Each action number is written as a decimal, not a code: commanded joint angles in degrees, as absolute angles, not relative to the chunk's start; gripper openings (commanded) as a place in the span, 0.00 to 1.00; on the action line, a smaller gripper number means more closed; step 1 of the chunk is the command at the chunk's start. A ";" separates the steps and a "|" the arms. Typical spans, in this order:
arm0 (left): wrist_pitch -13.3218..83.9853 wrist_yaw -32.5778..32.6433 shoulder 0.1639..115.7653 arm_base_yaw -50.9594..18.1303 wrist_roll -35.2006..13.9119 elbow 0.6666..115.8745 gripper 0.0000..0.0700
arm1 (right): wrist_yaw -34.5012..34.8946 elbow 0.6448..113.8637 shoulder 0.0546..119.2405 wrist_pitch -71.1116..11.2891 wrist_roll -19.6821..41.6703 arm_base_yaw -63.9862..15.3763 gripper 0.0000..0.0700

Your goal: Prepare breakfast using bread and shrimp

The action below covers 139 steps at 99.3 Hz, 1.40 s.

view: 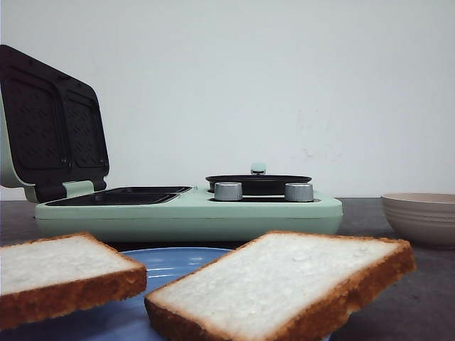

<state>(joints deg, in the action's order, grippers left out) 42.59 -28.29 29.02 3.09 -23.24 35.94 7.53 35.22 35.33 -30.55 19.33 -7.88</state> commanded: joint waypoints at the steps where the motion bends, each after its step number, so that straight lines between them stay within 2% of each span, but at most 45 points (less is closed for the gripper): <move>1: 45.10 -28.56 29.04 2.79 -22.76 35.94 0.15 | 9.13 36.03 35.90 -30.13 18.59 -8.01 0.00; 12: 46.72 -28.75 27.33 1.87 -25.52 33.76 0.45 | 10.98 36.01 35.90 -29.93 17.76 -8.01 0.00; 18: 46.70 -28.80 25.71 1.23 -28.12 31.90 0.53 | 11.79 36.01 35.90 -29.61 17.08 -8.01 0.00; 31: 46.50 -29.56 21.19 -0.25 -33.98 27.05 0.53 | 12.23 36.03 35.88 -28.95 16.93 -8.01 0.03; 37: 45.32 -30.61 18.87 -0.89 -37.39 24.43 0.57 | 12.23 36.03 35.88 -28.82 16.93 -8.01 0.07; 47: 43.46 -31.77 15.51 -2.07 -42.92 20.23 0.57 | 12.21 36.03 35.88 -28.75 16.91 -8.01 0.12; 54: 43.81 -31.73 14.02 -2.96 -44.53 18.09 0.57 | 12.21 36.03 35.88 -28.75 16.64 -8.01 0.12; 68: 44.34 -31.18 13.26 -4.38 -45.76 15.97 0.59 | 12.21 36.01 35.88 -28.75 16.05 -8.01 0.12; 76: 45.25 -29.45 13.39 -5.08 -45.95 15.62 0.69 | 12.21 36.03 35.88 -28.75 16.05 -8.01 0.12; 102: 44.73 -28.40 13.43 -7.70 -46.41 13.32 0.68 | 12.21 36.01 35.90 -28.75 16.08 -8.01 0.12; 119: 39.59 -29.32 13.43 -9.93 -49.15 10.87 0.68 | 12.21 36.03 35.88 -28.77 16.08 -8.01 0.12; 139: 35.55 -28.99 14.72 -11.68 -50.06 9.72 0.68 | 12.23 36.01 35.88 -28.77 16.08 -8.01 0.12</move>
<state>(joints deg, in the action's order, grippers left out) 36.69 -28.88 13.91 -11.22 -49.10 10.63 12.03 35.22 35.66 -29.34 16.71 -7.88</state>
